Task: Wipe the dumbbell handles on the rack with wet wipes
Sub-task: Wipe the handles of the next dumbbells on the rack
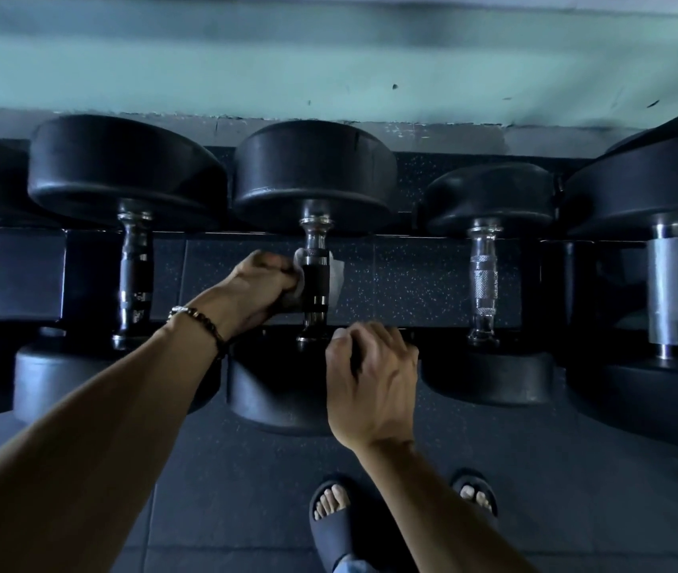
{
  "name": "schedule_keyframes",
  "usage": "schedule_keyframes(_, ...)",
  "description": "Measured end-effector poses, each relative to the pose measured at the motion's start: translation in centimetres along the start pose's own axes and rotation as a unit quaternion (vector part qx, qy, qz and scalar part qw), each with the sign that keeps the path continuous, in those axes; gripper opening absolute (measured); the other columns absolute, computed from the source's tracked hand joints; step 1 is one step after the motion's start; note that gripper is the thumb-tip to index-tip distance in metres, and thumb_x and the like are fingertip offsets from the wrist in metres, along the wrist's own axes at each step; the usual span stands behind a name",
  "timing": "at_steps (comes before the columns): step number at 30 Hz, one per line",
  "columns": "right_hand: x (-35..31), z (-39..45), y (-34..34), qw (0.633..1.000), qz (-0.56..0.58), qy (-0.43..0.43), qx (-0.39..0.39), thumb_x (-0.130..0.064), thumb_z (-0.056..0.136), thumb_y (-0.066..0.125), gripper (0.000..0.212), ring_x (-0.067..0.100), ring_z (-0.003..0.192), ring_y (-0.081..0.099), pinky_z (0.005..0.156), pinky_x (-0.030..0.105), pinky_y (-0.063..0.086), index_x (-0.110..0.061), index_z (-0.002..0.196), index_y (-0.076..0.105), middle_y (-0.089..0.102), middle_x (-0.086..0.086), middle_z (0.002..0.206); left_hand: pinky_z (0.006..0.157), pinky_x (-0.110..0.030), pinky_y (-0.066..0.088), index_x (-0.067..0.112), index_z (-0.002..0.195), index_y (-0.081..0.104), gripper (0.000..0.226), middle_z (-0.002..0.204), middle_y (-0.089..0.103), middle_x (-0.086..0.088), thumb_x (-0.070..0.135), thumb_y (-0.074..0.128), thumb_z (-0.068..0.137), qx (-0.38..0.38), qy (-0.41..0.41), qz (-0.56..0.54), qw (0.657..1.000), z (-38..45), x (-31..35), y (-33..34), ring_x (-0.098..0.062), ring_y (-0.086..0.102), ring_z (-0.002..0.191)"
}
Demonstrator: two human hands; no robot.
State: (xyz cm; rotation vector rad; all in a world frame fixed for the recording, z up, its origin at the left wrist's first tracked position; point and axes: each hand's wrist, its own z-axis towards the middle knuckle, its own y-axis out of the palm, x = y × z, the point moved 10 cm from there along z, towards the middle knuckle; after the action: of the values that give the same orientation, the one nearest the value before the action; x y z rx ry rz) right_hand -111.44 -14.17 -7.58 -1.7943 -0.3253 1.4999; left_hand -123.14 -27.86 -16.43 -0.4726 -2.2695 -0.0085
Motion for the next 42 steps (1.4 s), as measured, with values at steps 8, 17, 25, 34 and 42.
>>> schedule_keyframes(8,0.3,0.0,0.4,1.000,-0.002,0.015,-0.019,-0.036,0.092,0.033,0.029,0.013,0.074,0.050,0.077,0.034,0.034,-0.029,0.065,0.041,0.055,-0.011,0.069,0.064,-0.028,0.046,0.009,0.065,0.063,0.028,0.064,0.060,-0.006,-0.008,0.058,0.087,-0.029,0.010,0.126,0.992,-0.8,0.4,-0.4,-0.017,0.055,0.061)
schedule_keyframes(17,0.2,0.1,0.5,0.999,-0.006,0.017,-0.036,-0.038,0.091,0.028,0.035,0.018,0.078,0.053,0.078,0.033,0.031,-0.024,0.064,0.044,0.057,-0.007,0.070,0.064,-0.025,0.046,0.016,0.072,0.068,0.025,0.071,0.065,-0.005,0.000,0.058,0.089,-0.086,-0.006,0.253,0.964,-2.0,-0.6,0.1,-0.015,0.060,0.064)
schedule_keyframes(25,-0.1,0.3,0.1,1.000,-0.005,-0.003,-0.009,-0.031,0.090,0.033,0.027,0.020,0.070,0.049,0.072,0.034,0.032,-0.024,0.065,0.041,0.053,-0.007,0.066,0.069,-0.030,0.050,0.006,0.074,0.068,0.018,0.069,0.062,-0.007,-0.005,0.058,0.085,-0.032,0.020,0.082,0.996,-0.6,1.8,-0.1,-0.019,0.059,0.069)
schedule_keyframes(34,-0.6,0.2,-0.5,0.999,0.014,-0.024,0.021,-0.026,0.089,0.038,0.024,0.014,0.063,0.039,0.068,0.033,0.030,-0.027,0.066,0.033,0.039,-0.014,0.065,0.056,-0.026,0.040,0.014,0.055,0.054,0.044,0.048,0.053,0.005,-0.005,0.047,0.094,0.014,0.079,0.031,0.996,-0.5,4.5,-0.3,-0.010,0.049,0.051)
schedule_keyframes(42,-0.3,0.2,-0.2,1.000,-0.003,-0.005,-0.001,-0.030,0.091,0.036,0.025,0.019,0.068,0.048,0.071,0.035,0.033,-0.026,0.066,0.038,0.055,-0.005,0.066,0.047,-0.012,0.040,0.016,0.063,0.057,0.039,0.055,0.056,0.005,-0.007,0.047,0.093,-0.037,0.038,0.183,0.982,-2.5,3.4,0.5,-0.001,0.054,0.047)
